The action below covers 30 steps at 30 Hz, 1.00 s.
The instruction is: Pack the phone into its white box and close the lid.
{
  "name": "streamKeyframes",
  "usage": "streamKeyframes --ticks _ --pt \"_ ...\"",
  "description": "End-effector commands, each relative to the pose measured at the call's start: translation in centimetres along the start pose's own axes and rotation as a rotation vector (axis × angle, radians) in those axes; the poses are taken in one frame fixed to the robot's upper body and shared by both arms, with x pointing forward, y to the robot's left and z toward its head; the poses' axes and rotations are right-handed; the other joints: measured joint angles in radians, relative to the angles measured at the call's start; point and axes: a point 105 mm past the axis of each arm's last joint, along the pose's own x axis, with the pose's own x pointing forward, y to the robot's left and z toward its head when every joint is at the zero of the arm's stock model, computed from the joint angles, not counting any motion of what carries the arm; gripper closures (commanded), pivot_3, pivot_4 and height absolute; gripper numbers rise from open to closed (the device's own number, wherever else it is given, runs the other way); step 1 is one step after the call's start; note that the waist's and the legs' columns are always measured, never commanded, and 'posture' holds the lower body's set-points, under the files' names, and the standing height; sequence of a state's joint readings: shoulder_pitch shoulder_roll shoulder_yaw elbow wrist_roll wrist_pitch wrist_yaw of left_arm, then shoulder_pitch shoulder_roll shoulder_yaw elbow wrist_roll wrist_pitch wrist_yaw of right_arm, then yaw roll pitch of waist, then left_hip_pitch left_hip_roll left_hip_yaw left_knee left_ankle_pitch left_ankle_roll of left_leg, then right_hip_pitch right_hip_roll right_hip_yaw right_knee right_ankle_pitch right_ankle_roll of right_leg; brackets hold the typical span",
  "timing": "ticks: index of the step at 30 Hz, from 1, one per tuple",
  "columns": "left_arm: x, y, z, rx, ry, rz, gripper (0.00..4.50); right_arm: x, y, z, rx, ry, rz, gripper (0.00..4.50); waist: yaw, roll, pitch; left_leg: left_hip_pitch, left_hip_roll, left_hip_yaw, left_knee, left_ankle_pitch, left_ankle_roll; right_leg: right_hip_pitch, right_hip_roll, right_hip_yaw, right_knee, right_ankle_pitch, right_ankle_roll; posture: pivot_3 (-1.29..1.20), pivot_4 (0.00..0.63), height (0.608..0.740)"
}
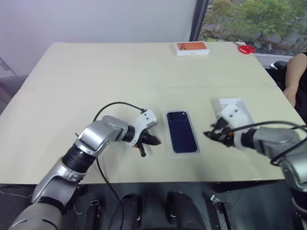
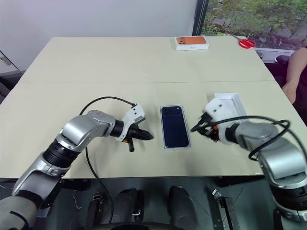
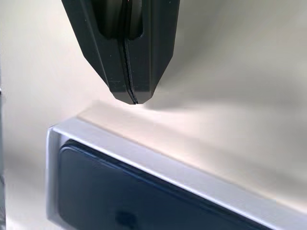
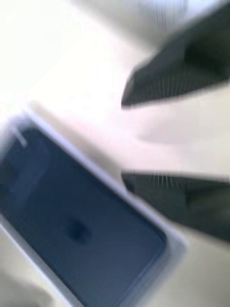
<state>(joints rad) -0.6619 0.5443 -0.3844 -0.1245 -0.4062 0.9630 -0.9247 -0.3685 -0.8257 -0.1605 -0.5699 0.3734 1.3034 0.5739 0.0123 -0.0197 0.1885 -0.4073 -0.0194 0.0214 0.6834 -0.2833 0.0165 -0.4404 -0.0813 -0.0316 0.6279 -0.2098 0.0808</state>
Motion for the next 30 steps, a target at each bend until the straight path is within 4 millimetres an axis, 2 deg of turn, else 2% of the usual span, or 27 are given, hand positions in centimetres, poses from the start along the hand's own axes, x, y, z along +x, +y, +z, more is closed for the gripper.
streamKeyframes --ticks 1,9,13,16,21,24,27,30 --pt "-1.8 -0.7 2.2 0.131 -0.146 -0.033 4.50 0.1 -3.3 -0.5 0.143 0.053 -0.169 0.66 0.000 0.000 0.000 0.000 0.000 0.000 0.000 0.000 0.000 0.000 0.000 0.000 0.000 0.000 0.000 0.00 0.150 0.740" --pt "-3.1 -1.4 3.0 0.295 -0.373 -0.052 4.50 2.4 -5.5 -2.9 0.331 0.203 -0.247 0.66 0.000 0.001 0.000 -0.001 0.000 0.001 0.000 0.000 0.000 -0.001 -0.001 0.001 0.000 0.000 -0.001 0.00 0.150 0.740" --pt "-3.5 -1.8 2.3 0.328 -0.382 -0.069 4.50 2.9 -5.7 -3.4 0.396 0.227 -0.233 0.66 -0.001 0.001 0.000 -0.001 0.000 0.001 0.000 0.000 0.000 -0.001 -0.001 0.001 0.000 0.000 0.000 0.00 0.150 0.740" --pt "-3.6 -1.7 2.1 0.331 -0.381 -0.059 4.50 3.1 -5.8 -3.6 0.415 0.236 -0.232 1.91 -0.001 0.001 0.000 -0.001 0.000 0.001 0.000 0.000 0.000 -0.001 -0.001 0.001 0.000 0.000 0.000 0.00 0.150 0.740" --pt "-3.8 -1.1 1.8 0.316 -0.381 -0.029 4.50 3.0 -5.5 -3.2 0.423 0.226 -0.219 4.46 -0.002 0.001 0.000 -0.001 0.000 0.001 0.000 0.000 0.000 -0.001 -0.001 0.000 0.000 0.000 0.000 0.00 0.150 0.740" --pt "-3.9 -0.7 1.7 0.304 -0.381 -0.008 4.50 2.8 -5.4 -2.9 0.407 0.215 -0.218 4.46 -0.002 0.001 0.000 -0.001 0.000 0.001 0.000 0.000 0.000 -0.001 -0.001 0.000 0.000 0.000 0.000 0.00 0.150 0.740" --pt "-4.3 0.0 1.6 0.286 -0.393 0.033 4.50 2.3 -5.1 -1.6 0.402 0.167 -0.203 4.46 -0.002 0.001 0.000 -0.001 0.000 0.001 0.000 0.000 0.000 -0.001 -0.001 0.000 0.000 0.000 0.000 0.00 0.150 0.740" --pt "-5.5 2.2 1.0 0.240 -0.411 0.152 4.50 1.5 -2.6 2.8 0.407 -0.026 -0.026 4.46 -0.009 0.001 0.000 0.000 0.000 0.001 0.000 0.000 0.000 -0.001 0.000 0.000 0.001 0.000 0.000 0.00 0.150 0.740"
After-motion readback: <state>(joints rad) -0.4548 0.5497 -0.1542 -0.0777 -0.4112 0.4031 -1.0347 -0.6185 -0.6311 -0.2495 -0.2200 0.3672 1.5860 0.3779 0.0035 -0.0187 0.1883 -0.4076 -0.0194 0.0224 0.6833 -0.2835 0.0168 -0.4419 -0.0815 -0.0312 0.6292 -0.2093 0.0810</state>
